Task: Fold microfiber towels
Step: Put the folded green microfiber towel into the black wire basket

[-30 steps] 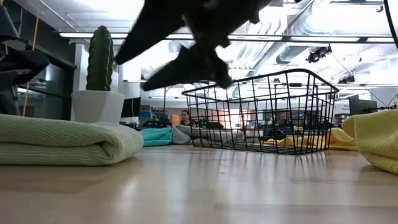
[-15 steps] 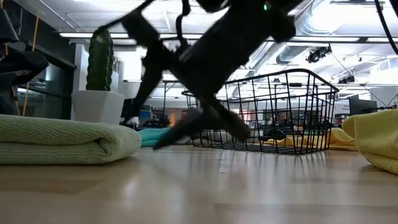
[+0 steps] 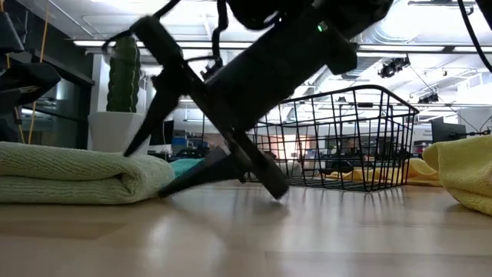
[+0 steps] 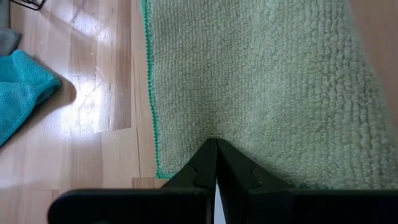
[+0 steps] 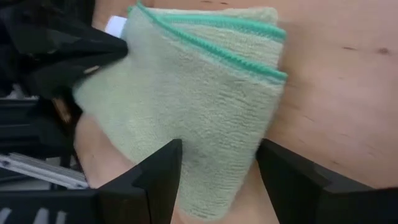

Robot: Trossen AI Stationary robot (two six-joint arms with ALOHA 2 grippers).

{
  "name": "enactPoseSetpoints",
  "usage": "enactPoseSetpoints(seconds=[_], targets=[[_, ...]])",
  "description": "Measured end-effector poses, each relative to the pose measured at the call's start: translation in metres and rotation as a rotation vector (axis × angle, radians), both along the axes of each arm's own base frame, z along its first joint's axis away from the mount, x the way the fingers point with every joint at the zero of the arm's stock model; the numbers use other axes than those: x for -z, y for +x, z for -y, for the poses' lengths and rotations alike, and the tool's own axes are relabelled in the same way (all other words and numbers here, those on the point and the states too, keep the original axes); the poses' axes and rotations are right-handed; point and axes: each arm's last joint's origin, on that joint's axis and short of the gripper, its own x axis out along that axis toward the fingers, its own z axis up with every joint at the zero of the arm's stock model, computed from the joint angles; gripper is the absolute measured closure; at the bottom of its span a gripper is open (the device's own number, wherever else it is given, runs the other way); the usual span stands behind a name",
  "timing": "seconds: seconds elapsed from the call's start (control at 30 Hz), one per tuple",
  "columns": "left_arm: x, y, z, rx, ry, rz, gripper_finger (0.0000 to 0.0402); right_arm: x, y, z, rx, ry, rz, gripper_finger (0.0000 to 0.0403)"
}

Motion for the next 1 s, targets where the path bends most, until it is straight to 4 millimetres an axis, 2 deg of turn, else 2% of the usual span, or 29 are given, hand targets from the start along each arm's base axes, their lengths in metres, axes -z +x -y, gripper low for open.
enactPoseSetpoints(seconds=[0.23, 0.43, 0.57, 0.77, 0.9, 1.0], targets=[[0.0, 0.0, 0.0, 0.0, 0.004, -0.003, 0.0401, 0.005, 0.004, -0.001, 0.022, 0.024, 0.042, 0.0199], [0.0, 0.0, 0.0, -0.002, 0.006, 0.0, 0.0402, 0.004, 0.007, -0.001, 0.001, -0.058, 0.09, 0.0206], [0.0, 0.0, 0.0, -0.002, 0.004, 0.004, 0.0402, 0.005, 0.006, 0.0, 0.004, -0.094, 0.078, 0.0252], [0.0, 0.002, 0.002, -0.001, -0.014, 0.024, 0.0402, 0.005, 0.006, 0.0, -0.079, -0.204, 0.091, 0.0383], [-0.006, 0.003, 0.008, 0.026, -0.038, 0.008, 0.0401, 0.001, 0.006, 0.004, -0.162, -0.227, 0.071, 0.0388], [-0.025, 0.006, 0.02, 0.074, -0.083, 0.028, 0.0401, -0.02, 0.002, 0.009, -0.215, -0.304, 0.042, 0.0398]])
